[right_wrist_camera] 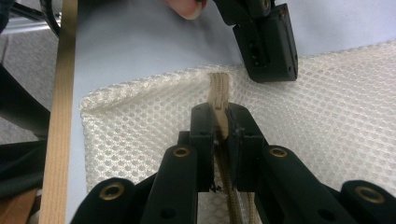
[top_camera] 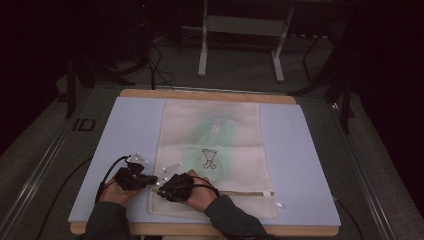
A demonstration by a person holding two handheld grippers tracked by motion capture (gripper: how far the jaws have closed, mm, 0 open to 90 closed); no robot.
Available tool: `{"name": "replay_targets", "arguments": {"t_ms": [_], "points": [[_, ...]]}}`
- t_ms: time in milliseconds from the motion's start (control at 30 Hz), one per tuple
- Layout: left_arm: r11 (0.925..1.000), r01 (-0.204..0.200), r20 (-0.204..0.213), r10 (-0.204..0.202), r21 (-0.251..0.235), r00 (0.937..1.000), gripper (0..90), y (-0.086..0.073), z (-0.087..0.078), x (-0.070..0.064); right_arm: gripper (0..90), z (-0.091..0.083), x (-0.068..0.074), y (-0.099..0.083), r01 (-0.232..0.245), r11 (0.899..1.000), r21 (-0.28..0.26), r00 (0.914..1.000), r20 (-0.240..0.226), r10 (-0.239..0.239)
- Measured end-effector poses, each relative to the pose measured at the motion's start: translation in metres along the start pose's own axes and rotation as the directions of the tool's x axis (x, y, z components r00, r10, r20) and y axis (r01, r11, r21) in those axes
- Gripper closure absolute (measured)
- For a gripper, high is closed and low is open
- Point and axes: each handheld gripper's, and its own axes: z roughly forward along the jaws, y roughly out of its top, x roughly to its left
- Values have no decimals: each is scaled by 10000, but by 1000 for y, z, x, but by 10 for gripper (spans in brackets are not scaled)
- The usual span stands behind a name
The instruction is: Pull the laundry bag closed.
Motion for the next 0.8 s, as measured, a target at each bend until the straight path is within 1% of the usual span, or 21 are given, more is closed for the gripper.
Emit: {"name": "replay_targets", "arguments": {"t_ms": [167,200,233,400,467,800], "points": [[10000,-91,-39,91,34,10000,898,1,0,-1,822,-2,0,-1,20,10000,62,10000,59,-20],[9998,-176,-163,177,90,9997,898,2,0,-2,822,-3,0,-2,11,10000,55,10000,61,-12],[9997,-218,-161,220,105,9996,898,2,0,-2,822,-3,1,-2,40,10000,87,10000,80,-41],[9997,-220,-96,222,132,9997,898,2,0,-1,822,-5,1,-1,55,9998,211,9999,142,-58],[9997,-232,-99,233,100,9997,898,2,0,-1,822,-7,0,-2,-23,9998,194,9999,136,21],[9996,-276,-107,277,90,9996,898,2,1,-1,822,-10,-4,-7,-168,9996,217,9999,14,168]]}}
